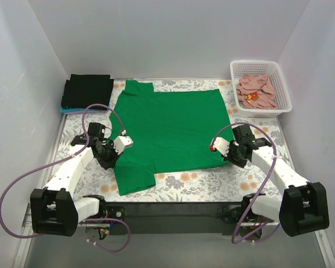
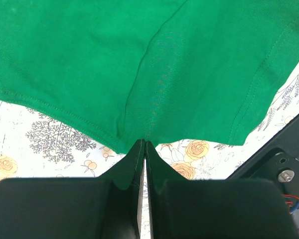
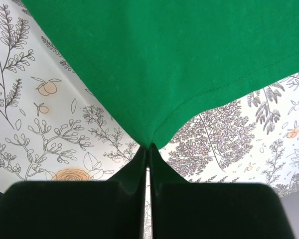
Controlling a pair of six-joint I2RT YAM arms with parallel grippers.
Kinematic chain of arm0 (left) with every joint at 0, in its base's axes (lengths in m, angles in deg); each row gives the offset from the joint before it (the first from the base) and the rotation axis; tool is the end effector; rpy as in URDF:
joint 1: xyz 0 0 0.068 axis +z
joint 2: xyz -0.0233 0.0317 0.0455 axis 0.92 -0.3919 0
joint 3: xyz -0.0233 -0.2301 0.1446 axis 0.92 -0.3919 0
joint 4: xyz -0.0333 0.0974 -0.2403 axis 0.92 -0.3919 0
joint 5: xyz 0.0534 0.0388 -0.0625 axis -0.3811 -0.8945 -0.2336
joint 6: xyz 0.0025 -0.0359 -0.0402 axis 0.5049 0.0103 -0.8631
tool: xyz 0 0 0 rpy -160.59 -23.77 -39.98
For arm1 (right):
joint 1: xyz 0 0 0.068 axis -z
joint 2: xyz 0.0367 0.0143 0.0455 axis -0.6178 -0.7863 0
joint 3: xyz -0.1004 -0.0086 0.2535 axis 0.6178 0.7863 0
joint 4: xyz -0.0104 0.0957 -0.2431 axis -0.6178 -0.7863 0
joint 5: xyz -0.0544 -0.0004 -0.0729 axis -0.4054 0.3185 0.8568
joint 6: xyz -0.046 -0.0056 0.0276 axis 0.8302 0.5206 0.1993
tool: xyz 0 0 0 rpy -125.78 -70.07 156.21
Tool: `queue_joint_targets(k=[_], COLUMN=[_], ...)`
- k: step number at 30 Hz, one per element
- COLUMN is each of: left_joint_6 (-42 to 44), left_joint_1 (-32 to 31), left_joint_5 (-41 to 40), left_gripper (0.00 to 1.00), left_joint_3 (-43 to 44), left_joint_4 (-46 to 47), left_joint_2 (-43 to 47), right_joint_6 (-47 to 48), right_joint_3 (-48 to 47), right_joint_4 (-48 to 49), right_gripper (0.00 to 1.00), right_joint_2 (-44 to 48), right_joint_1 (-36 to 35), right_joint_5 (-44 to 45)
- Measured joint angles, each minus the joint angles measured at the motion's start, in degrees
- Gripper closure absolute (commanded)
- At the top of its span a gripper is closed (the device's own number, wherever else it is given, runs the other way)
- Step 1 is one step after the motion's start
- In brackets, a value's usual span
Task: Fold and stack the t-shirts
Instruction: Fold the tshirt
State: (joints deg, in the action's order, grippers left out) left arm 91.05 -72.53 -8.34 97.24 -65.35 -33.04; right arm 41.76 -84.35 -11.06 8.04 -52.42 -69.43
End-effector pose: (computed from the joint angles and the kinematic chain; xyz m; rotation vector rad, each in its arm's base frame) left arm 0.1843 -0.0297 0.2143 0.4553 2.8404 -0.4696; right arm 0.1926 0.0504 0.1958 -1.5644 2.2724 -0.1381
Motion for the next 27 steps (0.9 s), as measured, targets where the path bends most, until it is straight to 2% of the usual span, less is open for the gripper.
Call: queue_joint_targets(k=[11,18,27], left_joint_6=[0.28,0.59,-0.90], left_joint_1=[4.39,8.17,9.31], left_joint_5=[2.25,4.55,7.72], left_gripper=[1.00,1.00,1.00], left_joint_3=[6.38,14.43,26.53], left_joint_4=[-1.33,-2.10,-2.38], left_joint_2=[-4.72,-11.15,-21.99], right_joint_6=[0.66,1.75,3.06], right_joint_3=[-4.20,-9.62,-20.09], right_joint_4=[-1.27,-1.27,-1.44], right_gripper=[0.99,0.99,0.99], right_joint_2=[-2.64,-7.15,-15.87], right_joint_1=[1.22,2.95,5.22], right_joint_5=[-0.81,-1.07,-1.77])
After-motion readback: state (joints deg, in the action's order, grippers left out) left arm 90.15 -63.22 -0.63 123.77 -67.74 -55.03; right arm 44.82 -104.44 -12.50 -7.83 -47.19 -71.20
